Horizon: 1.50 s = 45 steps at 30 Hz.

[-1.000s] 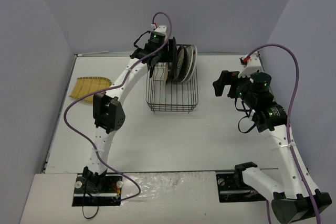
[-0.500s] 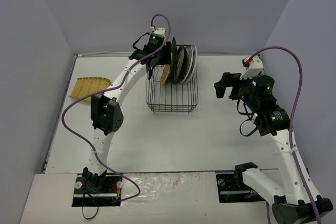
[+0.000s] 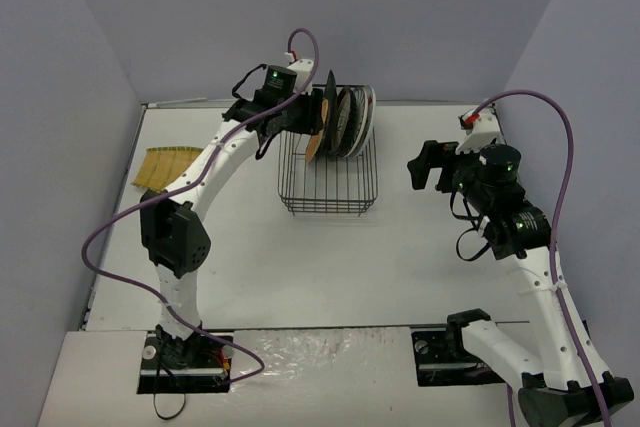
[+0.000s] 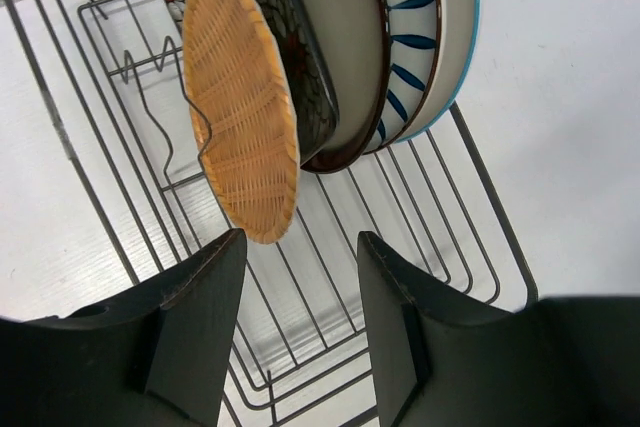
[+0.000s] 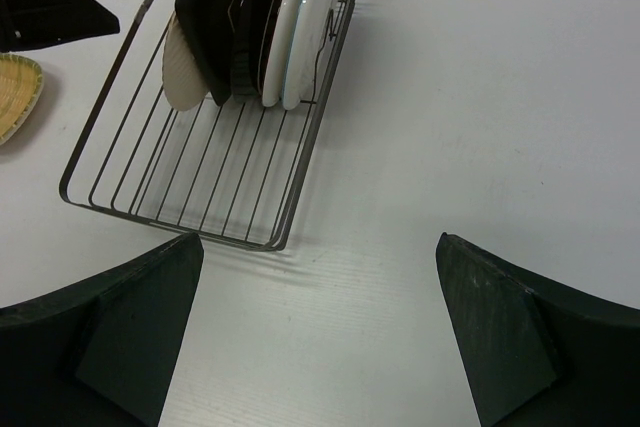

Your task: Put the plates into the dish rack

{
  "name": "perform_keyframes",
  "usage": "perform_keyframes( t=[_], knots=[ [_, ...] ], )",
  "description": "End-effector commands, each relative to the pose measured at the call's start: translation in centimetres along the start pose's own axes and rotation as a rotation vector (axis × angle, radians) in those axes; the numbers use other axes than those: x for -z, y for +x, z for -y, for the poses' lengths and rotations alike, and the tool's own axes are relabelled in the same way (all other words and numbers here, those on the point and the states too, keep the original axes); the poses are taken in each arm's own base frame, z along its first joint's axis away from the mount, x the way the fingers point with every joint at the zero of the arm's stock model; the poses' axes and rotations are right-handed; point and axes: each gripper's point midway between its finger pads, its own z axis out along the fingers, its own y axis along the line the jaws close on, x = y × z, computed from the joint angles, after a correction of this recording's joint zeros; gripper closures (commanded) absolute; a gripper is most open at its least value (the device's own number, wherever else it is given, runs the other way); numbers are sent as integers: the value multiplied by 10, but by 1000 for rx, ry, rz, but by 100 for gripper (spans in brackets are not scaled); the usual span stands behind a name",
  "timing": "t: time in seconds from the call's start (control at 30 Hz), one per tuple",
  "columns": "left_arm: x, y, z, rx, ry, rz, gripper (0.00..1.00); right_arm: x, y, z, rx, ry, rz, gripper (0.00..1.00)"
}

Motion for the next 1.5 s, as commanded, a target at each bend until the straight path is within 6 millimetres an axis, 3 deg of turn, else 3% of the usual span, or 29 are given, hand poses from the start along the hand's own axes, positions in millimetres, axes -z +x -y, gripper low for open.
perform_keyframes(
  t=[0.0, 0.37, 0.57, 0.7, 0.8, 1.1, 1.4, 1.47],
  knots=[
    [9, -27, 17, -81, 101, 66, 55, -1, -18, -5, 14, -21, 59, 0],
    [-23, -11, 4, -132, 68, -19, 57, -2, -22, -5, 17, -15, 65, 0],
    [-33, -5, -6, -128, 30, -35, 73, -2, -22, -4, 14, -11, 63, 0],
    [-36, -6, -8, -125, 16, -33, 89, -4, -23, -3, 17, -6, 60, 0],
    [-36, -11, -10, -107, -5, -16, 100, -5, -23, -2, 19, -2, 60, 0],
    [-25, -48, -17, 27, -90, 161, 100, -4, -23, -3, 20, -4, 61, 0],
    [-32, -79, -18, 79, -113, 265, 100, -2, -25, -2, 22, 0, 68, 0],
    [-38, -78, -19, 81, -118, 257, 100, -2, -25, -3, 23, -2, 68, 0]
  ],
)
